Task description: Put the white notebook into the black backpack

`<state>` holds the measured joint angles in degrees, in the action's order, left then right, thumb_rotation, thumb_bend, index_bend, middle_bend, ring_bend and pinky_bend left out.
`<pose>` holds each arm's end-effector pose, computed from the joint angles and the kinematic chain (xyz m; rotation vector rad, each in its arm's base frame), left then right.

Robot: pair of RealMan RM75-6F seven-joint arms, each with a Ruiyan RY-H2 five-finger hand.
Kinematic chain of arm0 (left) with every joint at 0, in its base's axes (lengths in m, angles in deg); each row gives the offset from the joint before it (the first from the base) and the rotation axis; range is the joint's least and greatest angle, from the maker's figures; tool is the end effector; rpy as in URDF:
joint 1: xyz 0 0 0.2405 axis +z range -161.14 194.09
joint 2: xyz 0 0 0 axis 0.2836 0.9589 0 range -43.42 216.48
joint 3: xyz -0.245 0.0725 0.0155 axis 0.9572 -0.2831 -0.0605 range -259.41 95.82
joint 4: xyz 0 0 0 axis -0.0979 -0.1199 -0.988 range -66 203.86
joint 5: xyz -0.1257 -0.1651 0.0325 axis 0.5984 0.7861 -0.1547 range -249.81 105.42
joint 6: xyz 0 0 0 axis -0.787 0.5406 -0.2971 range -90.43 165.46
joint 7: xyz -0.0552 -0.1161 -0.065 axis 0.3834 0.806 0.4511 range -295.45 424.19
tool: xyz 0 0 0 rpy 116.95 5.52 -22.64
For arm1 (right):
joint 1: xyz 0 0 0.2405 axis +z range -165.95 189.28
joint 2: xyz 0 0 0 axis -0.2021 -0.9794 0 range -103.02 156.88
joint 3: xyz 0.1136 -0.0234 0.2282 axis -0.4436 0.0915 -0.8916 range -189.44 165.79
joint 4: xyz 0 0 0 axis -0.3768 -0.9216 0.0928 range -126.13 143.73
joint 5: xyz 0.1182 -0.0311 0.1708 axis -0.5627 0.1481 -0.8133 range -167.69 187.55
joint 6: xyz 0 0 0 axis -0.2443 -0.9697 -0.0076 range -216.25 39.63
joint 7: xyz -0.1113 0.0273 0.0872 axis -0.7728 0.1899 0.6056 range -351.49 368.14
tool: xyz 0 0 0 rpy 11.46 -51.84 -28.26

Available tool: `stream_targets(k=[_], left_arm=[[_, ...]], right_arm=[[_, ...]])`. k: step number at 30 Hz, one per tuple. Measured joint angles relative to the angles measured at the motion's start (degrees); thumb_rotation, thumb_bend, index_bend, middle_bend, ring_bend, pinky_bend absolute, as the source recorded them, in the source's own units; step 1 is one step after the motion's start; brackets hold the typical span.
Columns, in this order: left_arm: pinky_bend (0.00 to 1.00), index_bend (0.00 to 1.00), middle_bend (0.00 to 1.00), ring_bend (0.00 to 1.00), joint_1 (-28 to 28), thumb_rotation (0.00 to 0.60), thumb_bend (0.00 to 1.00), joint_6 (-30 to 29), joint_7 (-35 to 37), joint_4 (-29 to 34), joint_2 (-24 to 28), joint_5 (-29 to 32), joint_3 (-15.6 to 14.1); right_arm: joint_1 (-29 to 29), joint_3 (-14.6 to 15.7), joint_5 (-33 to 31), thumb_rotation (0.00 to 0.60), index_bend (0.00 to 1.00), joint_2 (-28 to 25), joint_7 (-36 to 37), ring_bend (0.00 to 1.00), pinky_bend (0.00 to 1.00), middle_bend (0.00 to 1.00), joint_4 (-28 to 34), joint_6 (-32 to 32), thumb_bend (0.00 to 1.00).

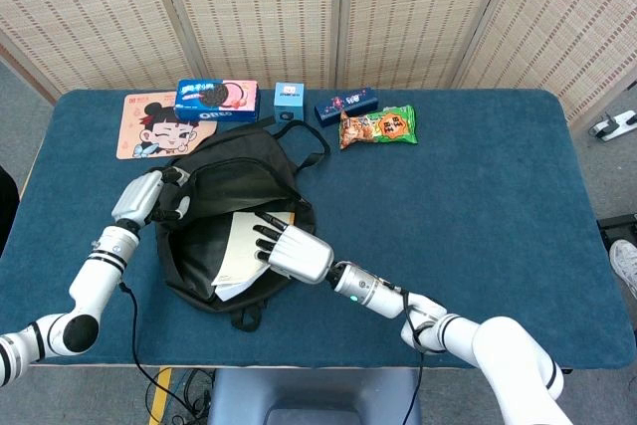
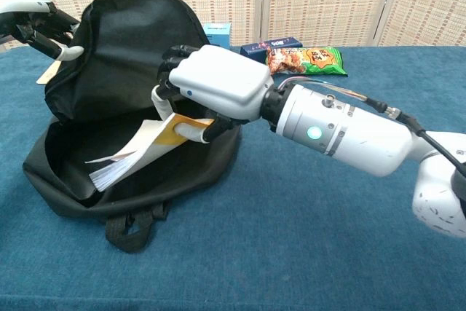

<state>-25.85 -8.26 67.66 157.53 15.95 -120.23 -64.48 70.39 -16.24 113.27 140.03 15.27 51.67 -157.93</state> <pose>-0.1874 0.3942 0.0947 -1.4555 -1.4058 -1.0417 -0.0396 -0.3470 -0.1004 2.2359 -0.2080 1.4359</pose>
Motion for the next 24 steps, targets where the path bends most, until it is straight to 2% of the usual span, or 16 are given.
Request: stream_targets(k=[12,24], left_arm=[[0.09,0.70,0.30,0.30,0.12,0.600,0.51,0.25,0.85,0.87,0.74,-1.01,-0.38],[0.09,0.70,0.30,0.30,0.77,0.600,0.51,0.73,1.83,0.87,1.79,-1.20,-1.08]], right_arm=[[4.63,-0.30,0.06,0.600,0.62,4.66,0.51,0.21,0.08,0.46,-2.83,0.46,0.55],[5.62,-0.11,-2.47,0.600,0.62,6.28,2.92,0.21,0.08,0.46,-8.58,3.57,0.55]])
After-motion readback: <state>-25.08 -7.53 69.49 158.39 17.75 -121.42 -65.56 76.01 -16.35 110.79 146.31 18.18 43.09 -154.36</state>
